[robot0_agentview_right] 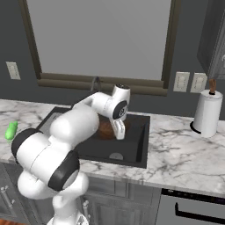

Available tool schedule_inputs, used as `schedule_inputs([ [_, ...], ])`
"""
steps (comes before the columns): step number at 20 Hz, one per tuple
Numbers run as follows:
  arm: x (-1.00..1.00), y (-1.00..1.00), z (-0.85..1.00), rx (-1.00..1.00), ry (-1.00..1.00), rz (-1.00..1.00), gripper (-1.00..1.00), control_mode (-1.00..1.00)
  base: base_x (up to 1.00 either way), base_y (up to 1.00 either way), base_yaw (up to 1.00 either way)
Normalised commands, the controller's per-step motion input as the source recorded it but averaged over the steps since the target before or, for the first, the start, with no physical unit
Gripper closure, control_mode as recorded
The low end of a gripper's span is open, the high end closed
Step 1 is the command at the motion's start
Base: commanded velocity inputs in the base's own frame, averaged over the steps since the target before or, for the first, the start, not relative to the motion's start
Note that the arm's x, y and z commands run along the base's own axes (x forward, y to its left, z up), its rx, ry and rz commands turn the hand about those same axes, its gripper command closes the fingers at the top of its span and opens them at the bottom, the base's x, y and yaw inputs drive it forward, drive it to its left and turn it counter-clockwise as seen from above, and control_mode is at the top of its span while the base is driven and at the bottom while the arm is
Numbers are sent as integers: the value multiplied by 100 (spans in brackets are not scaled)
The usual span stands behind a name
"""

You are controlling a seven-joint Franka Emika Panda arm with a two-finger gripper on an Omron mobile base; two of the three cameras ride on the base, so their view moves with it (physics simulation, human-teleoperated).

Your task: Remove the corn and carrot from the sink. Then move the bowl and cup from the counter to the sink for washing.

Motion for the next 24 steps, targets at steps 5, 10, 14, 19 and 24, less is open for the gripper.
schedule_inputs([
  [5,27,-3,-29,2,8,9,100,-100,0,0,0],
  [10,26,0,-29,9,3,6,100,-100,0,0,0],
  [14,24,-4,-25,11,0,5,100,-100,0,0,0],
  [19,21,-1,-26,8,0,5,100,-100,0,0,0],
  [24,22,0,-23,0,0,4,100,-100,0,0,0],
])
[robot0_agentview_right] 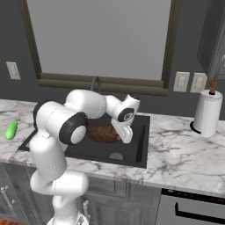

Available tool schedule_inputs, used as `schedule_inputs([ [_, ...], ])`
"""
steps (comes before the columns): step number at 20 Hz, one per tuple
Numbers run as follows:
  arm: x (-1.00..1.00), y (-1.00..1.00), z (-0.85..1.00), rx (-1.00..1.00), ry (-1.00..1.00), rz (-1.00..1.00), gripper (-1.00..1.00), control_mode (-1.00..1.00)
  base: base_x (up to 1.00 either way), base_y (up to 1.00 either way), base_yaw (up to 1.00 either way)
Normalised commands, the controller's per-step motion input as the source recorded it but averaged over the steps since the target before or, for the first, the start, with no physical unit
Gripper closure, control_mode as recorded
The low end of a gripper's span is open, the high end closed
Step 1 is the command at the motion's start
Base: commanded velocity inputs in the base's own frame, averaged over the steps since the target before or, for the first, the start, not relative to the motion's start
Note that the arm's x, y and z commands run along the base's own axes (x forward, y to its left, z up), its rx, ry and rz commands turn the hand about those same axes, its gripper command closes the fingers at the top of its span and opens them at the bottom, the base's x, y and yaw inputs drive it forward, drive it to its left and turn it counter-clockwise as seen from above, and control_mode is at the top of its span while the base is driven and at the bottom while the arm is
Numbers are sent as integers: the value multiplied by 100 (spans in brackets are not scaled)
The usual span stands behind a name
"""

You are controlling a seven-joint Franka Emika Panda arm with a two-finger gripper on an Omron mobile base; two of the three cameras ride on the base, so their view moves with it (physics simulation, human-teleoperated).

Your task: Remove the corn and carrot from the sink. Then move the bowl and cup from the counter to the sink for washing.

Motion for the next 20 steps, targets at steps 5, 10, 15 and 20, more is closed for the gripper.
schedule_inputs([
  [5,19,0,-23,0,0,5,100,-100,0,0,0],
  [10,19,2,-25,0,0,3,100,-100,0,0,0],
  [15,22,5,-26,0,0,1,100,-100,0,0,0],
  [20,23,3,-28,0,0,0,100,-100,0,0,0],
])
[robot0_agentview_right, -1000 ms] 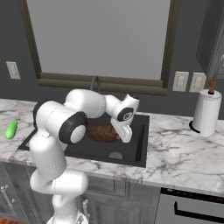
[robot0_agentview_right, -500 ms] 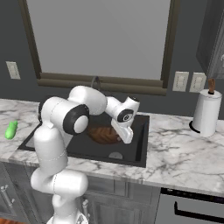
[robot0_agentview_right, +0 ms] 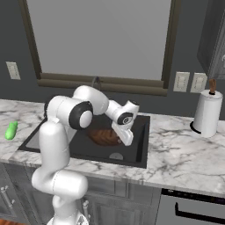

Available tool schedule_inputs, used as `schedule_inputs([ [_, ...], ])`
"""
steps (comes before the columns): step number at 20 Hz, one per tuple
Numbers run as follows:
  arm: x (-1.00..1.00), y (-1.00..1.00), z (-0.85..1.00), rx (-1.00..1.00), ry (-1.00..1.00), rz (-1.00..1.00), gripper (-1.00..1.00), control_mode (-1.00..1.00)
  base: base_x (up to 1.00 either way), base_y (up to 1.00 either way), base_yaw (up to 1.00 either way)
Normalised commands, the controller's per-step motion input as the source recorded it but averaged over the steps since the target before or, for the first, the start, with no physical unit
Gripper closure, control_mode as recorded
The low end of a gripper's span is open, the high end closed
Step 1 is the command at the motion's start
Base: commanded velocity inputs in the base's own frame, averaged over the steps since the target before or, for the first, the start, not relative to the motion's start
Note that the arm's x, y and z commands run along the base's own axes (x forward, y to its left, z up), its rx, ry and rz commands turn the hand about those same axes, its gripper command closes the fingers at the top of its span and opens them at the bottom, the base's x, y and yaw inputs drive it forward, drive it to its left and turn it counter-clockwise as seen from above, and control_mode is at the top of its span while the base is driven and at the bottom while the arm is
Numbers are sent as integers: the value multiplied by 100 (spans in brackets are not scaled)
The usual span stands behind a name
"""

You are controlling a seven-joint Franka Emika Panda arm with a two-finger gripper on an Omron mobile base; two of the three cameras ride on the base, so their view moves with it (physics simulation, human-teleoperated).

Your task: Remove the corn and carrot from the sink. Then move the bowl and cup from the counter to the sink for washing.

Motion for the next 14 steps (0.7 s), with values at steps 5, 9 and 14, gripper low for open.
schedule_inputs([
  [5,23,7,-31,0,0,0,100,-100,0,0,0],
  [9,23,9,-29,0,0,0,100,-100,0,0,0],
  [14,24,11,-27,0,-1,2,100,-100,0,0,0],
])
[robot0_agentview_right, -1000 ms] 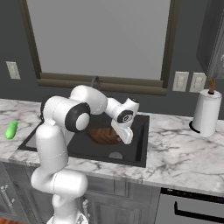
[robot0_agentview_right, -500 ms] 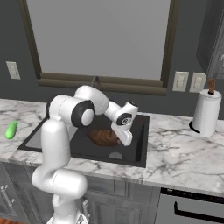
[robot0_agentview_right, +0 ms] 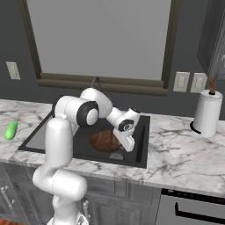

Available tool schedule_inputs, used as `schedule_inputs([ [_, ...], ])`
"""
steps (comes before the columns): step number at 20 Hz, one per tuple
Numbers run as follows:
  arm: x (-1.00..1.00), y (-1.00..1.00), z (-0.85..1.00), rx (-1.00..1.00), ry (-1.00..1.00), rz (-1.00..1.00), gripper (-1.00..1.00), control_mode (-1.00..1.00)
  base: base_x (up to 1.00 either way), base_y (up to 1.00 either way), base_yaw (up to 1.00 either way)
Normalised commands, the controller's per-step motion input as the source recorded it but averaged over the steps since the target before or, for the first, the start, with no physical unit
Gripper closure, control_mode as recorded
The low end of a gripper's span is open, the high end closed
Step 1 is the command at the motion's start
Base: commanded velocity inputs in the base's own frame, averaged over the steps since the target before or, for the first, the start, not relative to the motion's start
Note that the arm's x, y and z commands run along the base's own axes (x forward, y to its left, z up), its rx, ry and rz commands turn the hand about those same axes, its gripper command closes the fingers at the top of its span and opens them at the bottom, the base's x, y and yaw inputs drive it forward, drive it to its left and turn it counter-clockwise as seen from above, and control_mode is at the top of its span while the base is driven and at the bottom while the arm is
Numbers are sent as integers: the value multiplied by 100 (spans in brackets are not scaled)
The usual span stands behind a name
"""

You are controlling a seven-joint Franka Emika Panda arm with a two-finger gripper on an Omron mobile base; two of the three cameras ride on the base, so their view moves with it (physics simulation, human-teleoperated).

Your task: Remove the corn and carrot from the sink. Then move the bowl and cup from the counter to the sink for washing.

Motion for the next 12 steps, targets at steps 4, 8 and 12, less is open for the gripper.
schedule_inputs([
  [4,21,13,-20,0,-1,3,100,-100,0,0,0],
  [8,11,18,-15,3,0,5,100,-100,0,0,0],
  [12,1,20,-6,4,0,8,100,-100,0,0,0],
])
